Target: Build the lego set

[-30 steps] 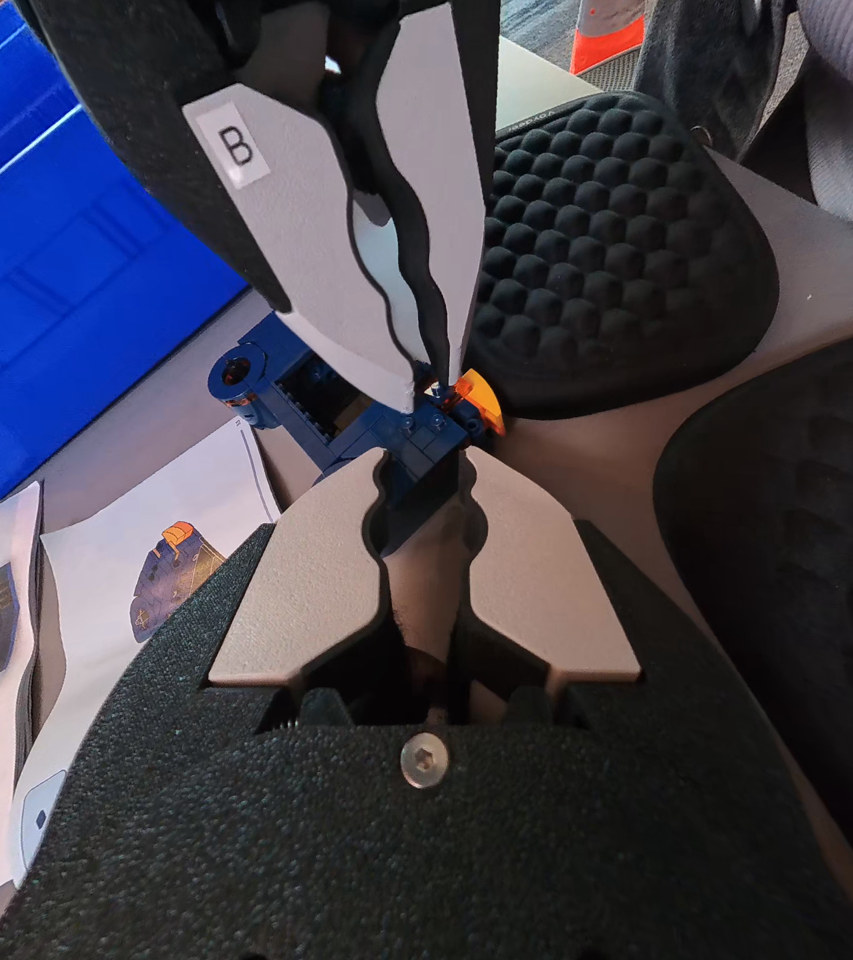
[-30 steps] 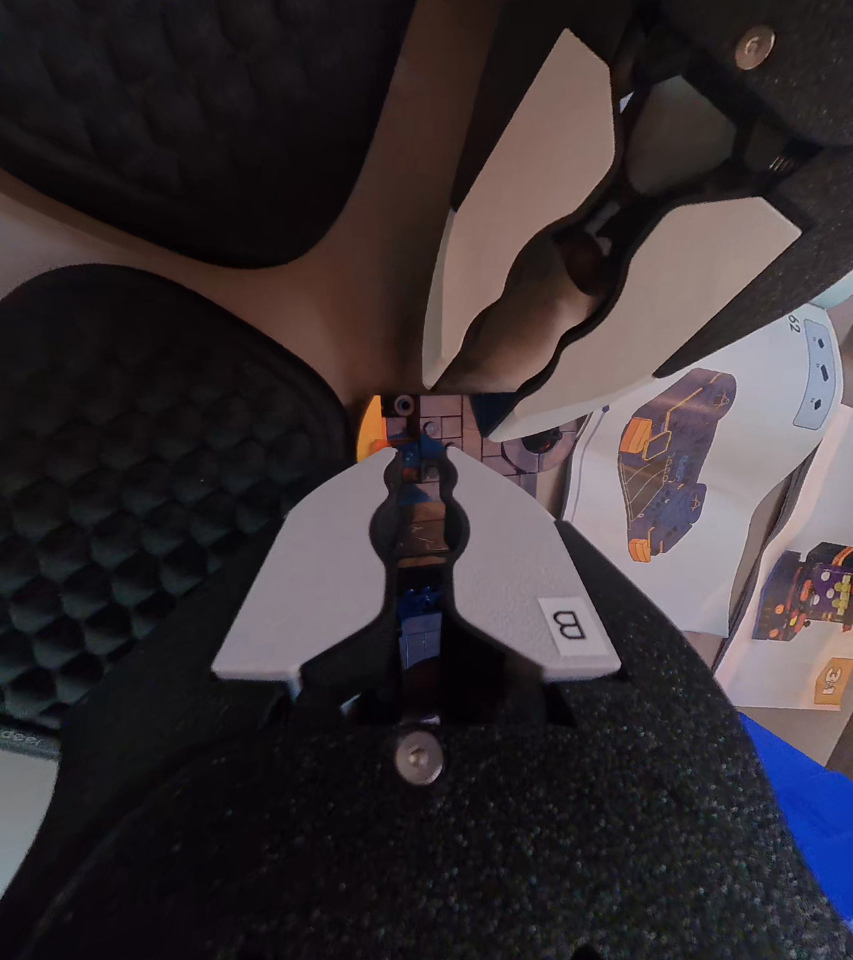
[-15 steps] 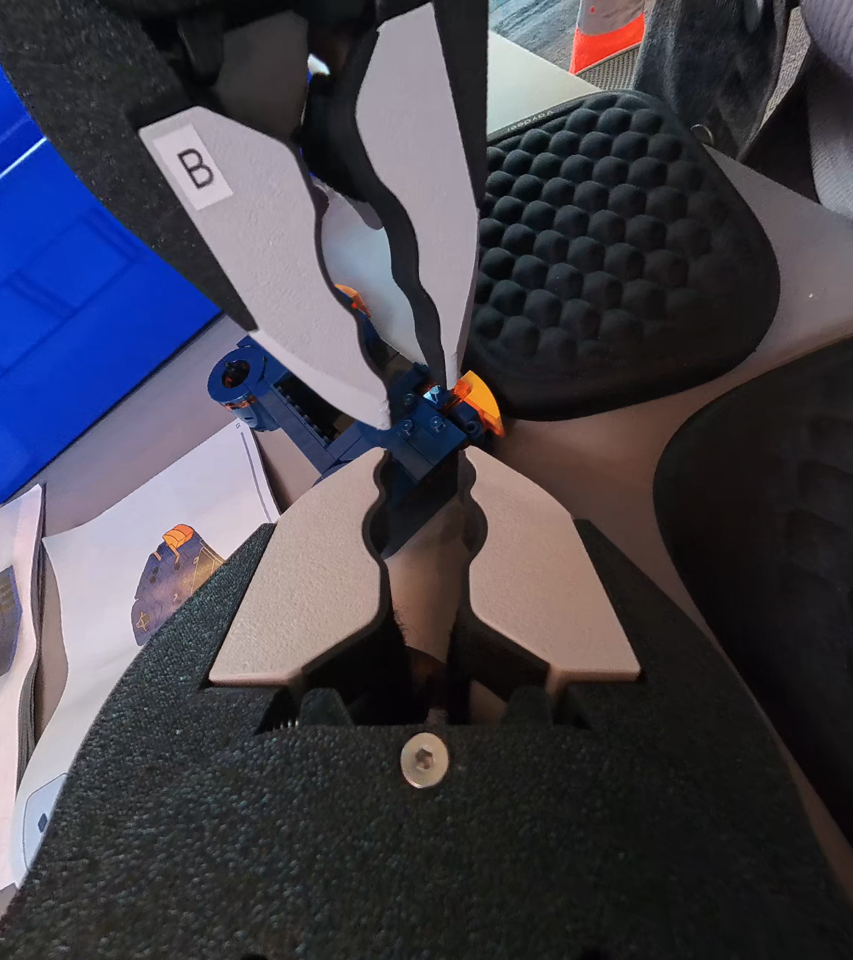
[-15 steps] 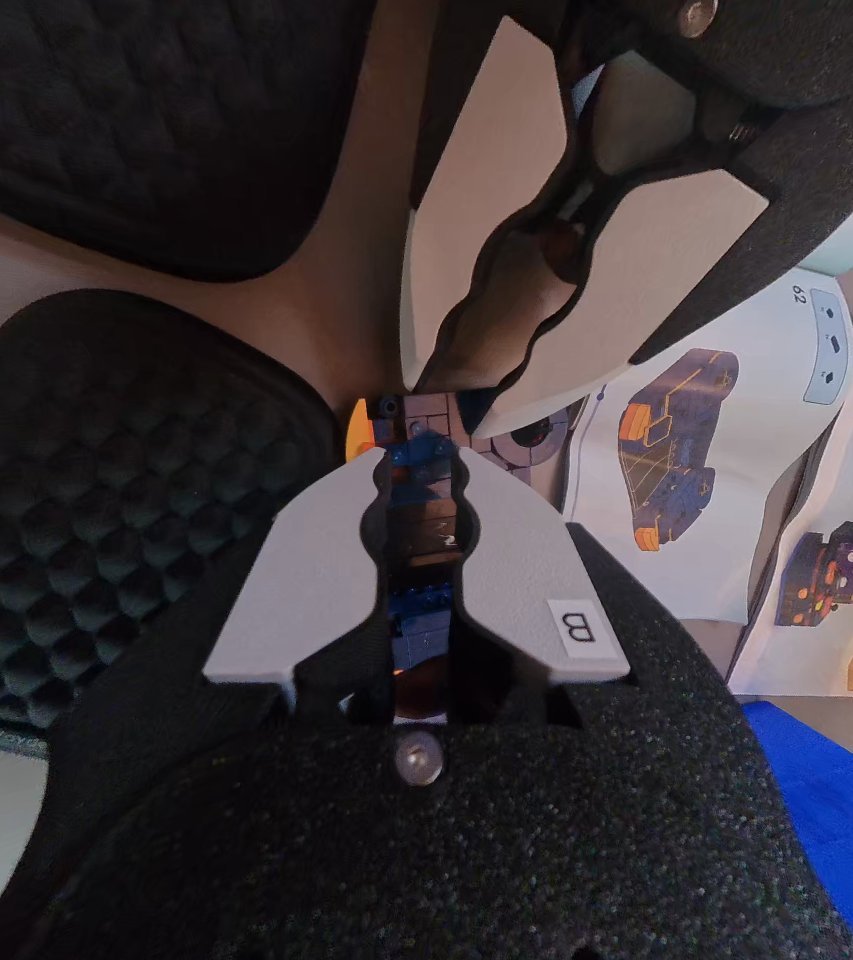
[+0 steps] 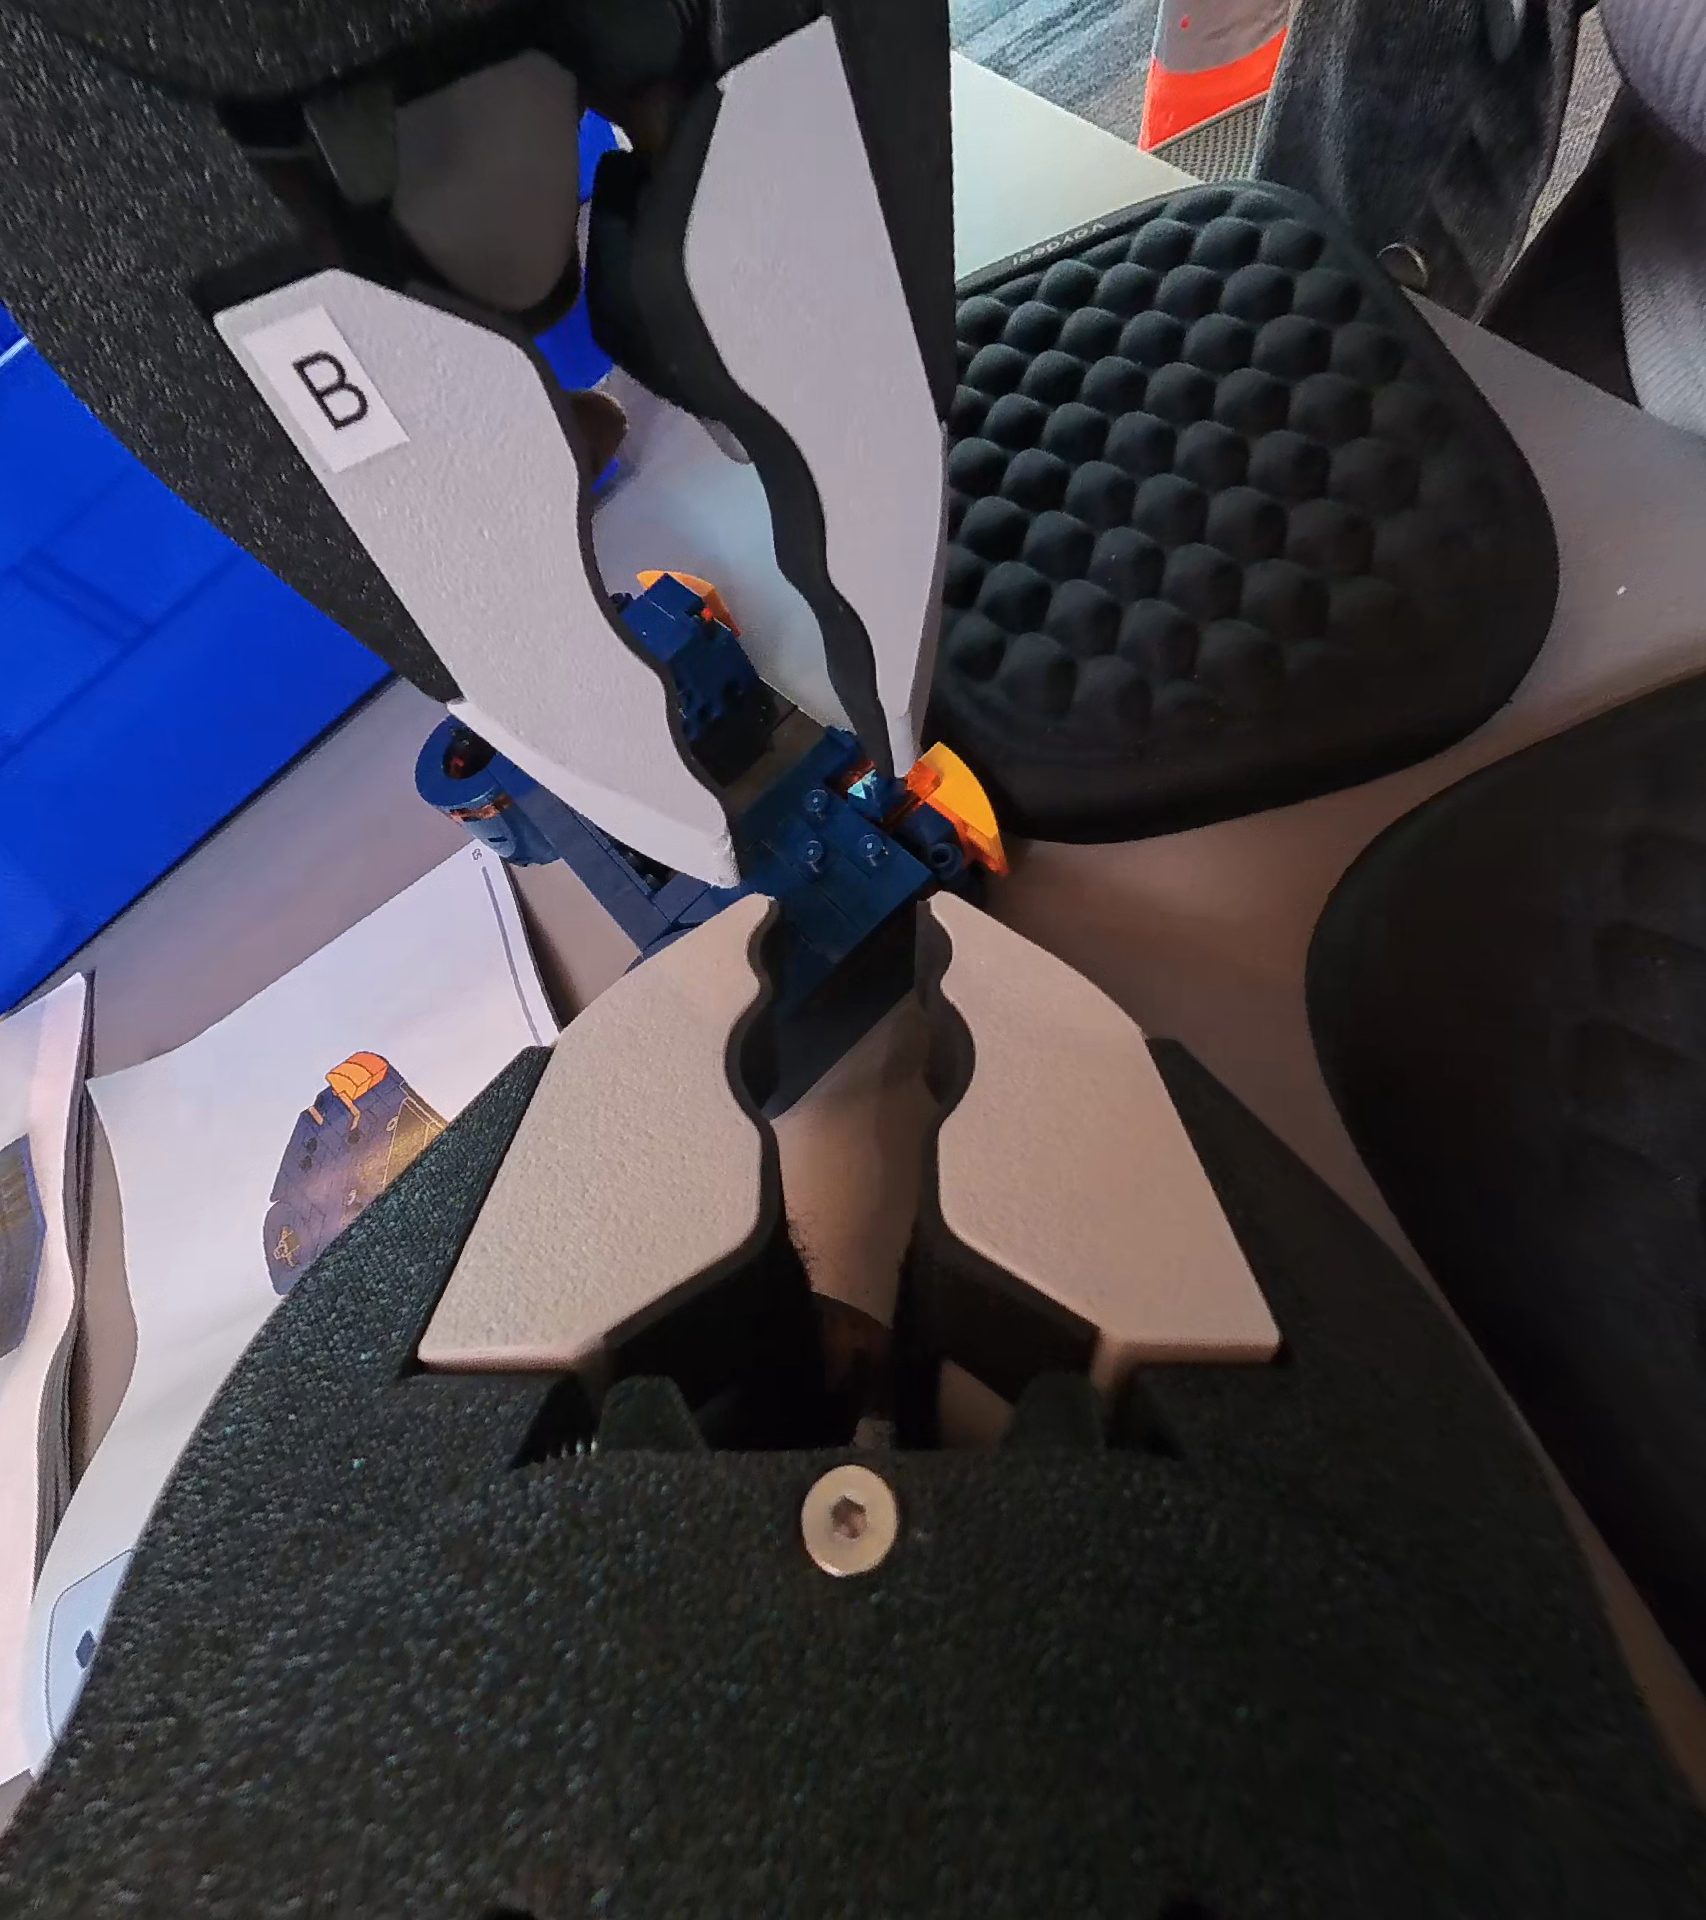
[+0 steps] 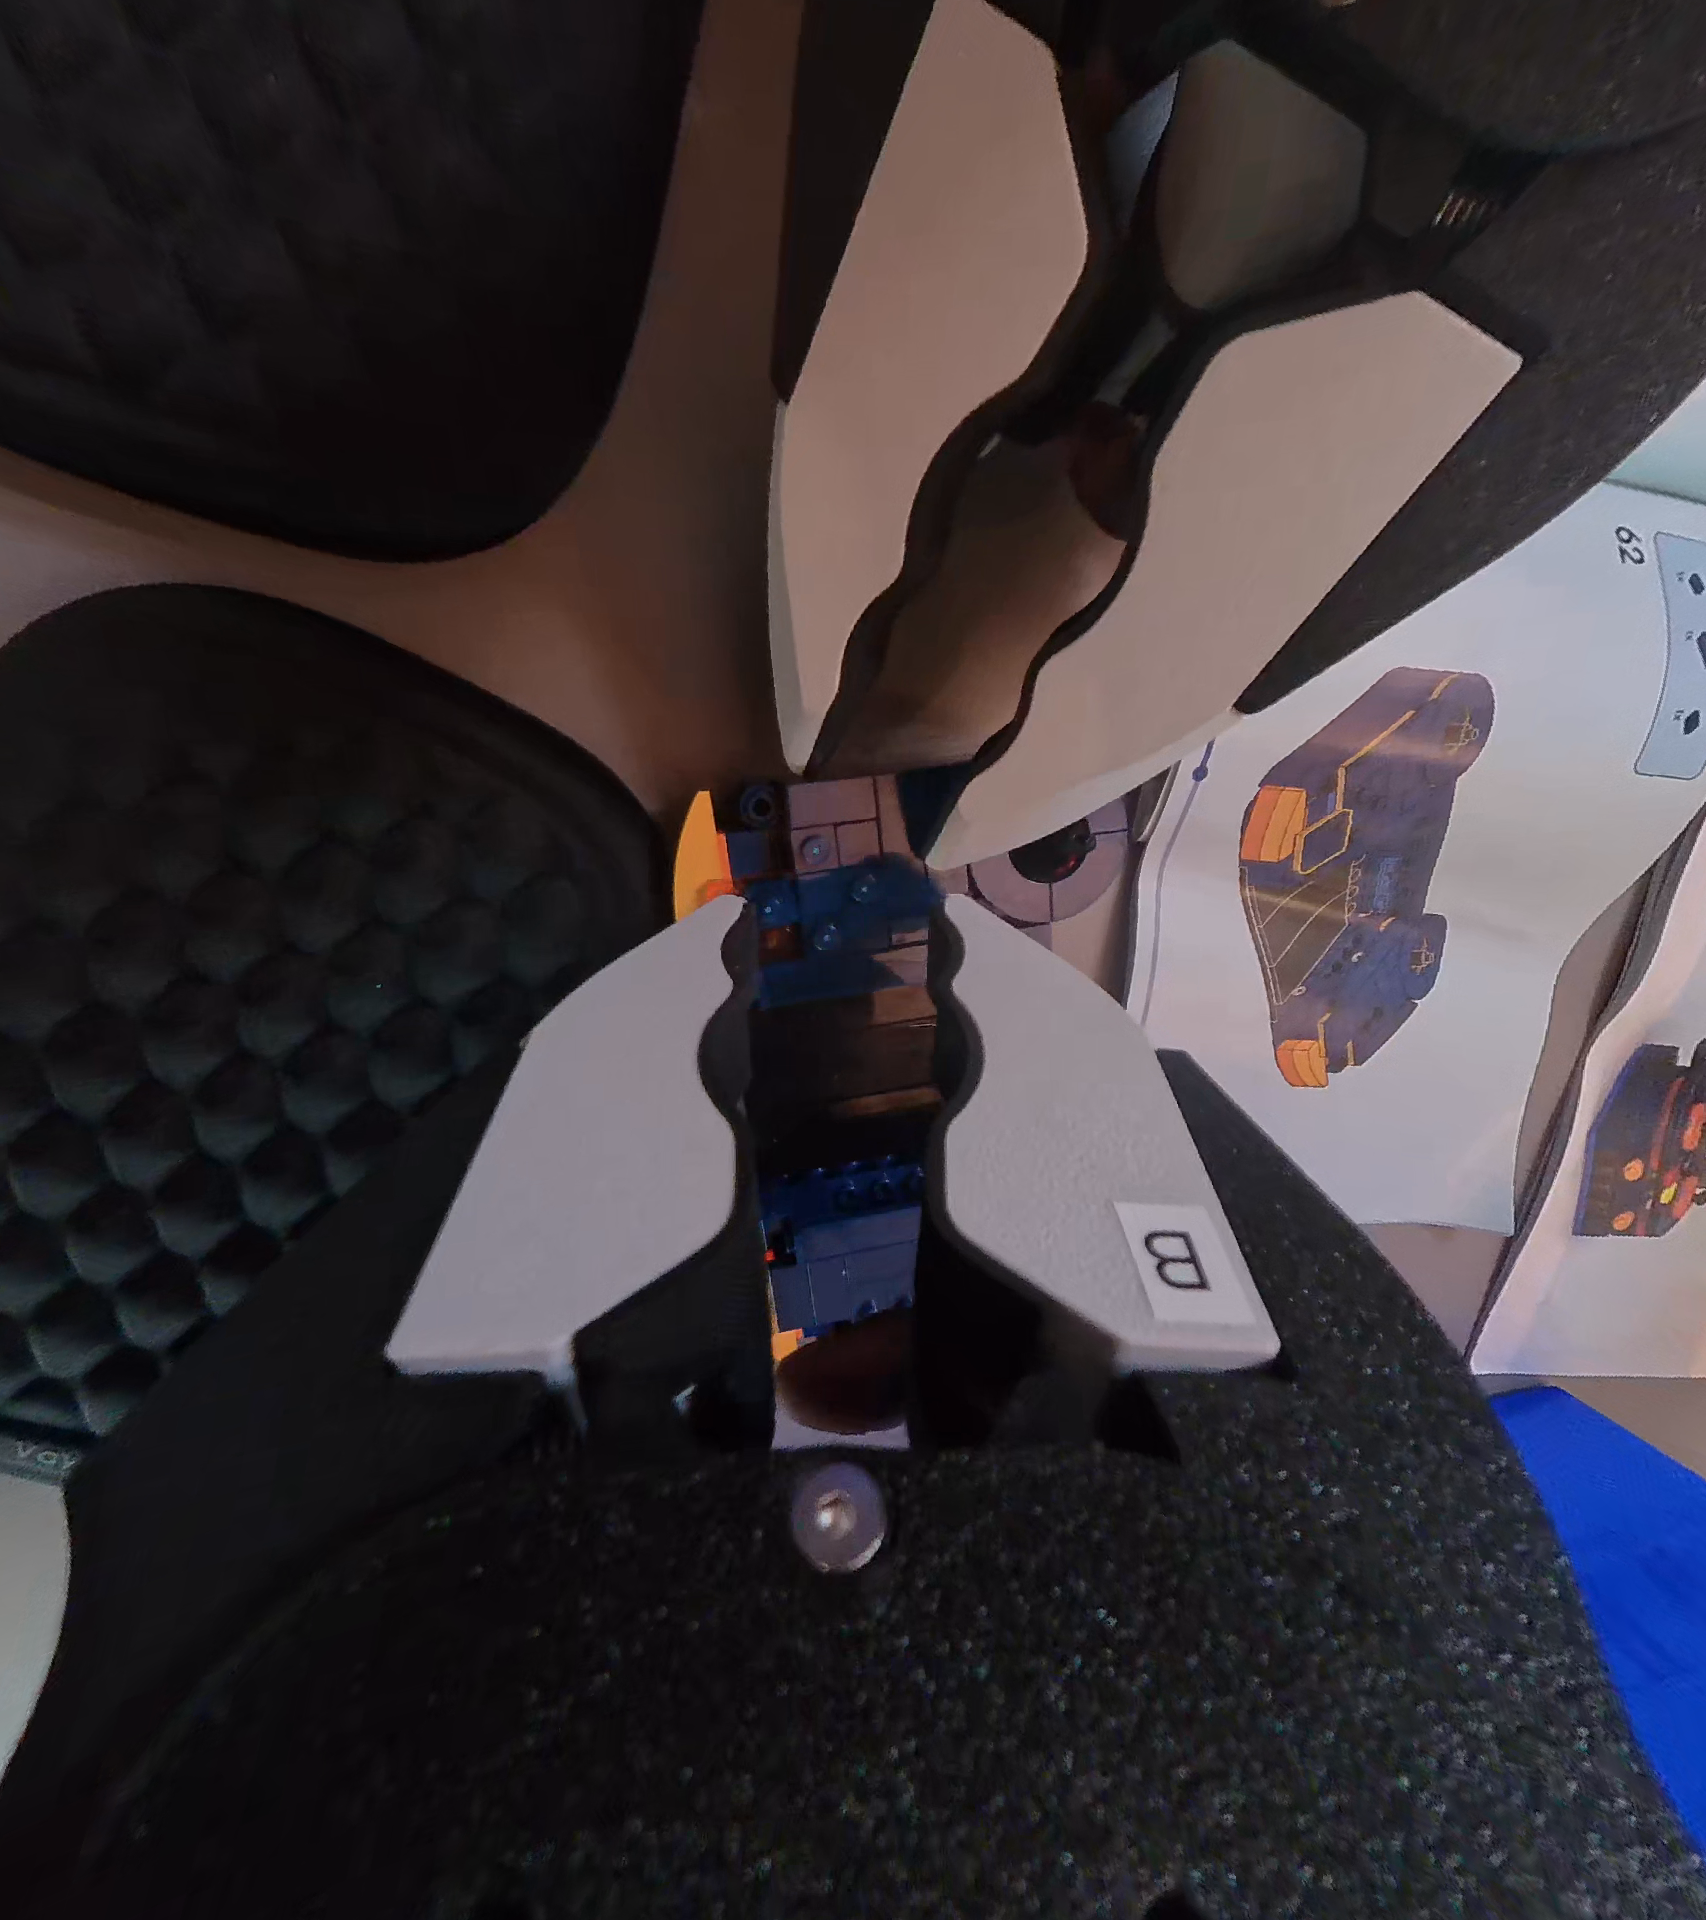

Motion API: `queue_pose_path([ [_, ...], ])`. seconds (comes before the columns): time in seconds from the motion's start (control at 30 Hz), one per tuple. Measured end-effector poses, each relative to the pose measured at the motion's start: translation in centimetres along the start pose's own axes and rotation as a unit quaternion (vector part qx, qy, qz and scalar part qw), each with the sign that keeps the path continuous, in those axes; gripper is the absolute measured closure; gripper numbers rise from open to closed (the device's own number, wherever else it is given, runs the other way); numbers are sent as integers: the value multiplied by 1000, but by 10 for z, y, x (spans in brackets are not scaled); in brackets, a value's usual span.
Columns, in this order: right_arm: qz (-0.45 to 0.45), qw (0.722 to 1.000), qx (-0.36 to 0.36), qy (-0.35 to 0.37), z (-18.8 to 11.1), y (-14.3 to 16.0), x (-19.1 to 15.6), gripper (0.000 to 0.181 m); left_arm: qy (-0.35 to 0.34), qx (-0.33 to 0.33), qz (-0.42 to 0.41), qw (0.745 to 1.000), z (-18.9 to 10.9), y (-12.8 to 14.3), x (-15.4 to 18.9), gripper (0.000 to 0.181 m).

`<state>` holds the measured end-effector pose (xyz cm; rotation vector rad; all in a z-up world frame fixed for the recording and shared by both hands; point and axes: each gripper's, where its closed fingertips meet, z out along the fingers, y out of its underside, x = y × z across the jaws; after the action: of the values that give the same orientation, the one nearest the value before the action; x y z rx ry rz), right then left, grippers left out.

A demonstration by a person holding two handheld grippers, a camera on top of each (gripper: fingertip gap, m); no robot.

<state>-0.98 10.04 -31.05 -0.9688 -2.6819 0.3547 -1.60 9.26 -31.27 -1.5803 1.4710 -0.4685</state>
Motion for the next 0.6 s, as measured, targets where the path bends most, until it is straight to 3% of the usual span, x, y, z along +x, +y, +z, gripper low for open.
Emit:
queue_pose_path([
  [0.03,1,1000,0,0,0,0,0,151,0,0,0,1000,0,0,0,158],
  [0.6,13,1000,7,3,0,0,1,150,-1,2,2,1000,1,0,-1,158],
])
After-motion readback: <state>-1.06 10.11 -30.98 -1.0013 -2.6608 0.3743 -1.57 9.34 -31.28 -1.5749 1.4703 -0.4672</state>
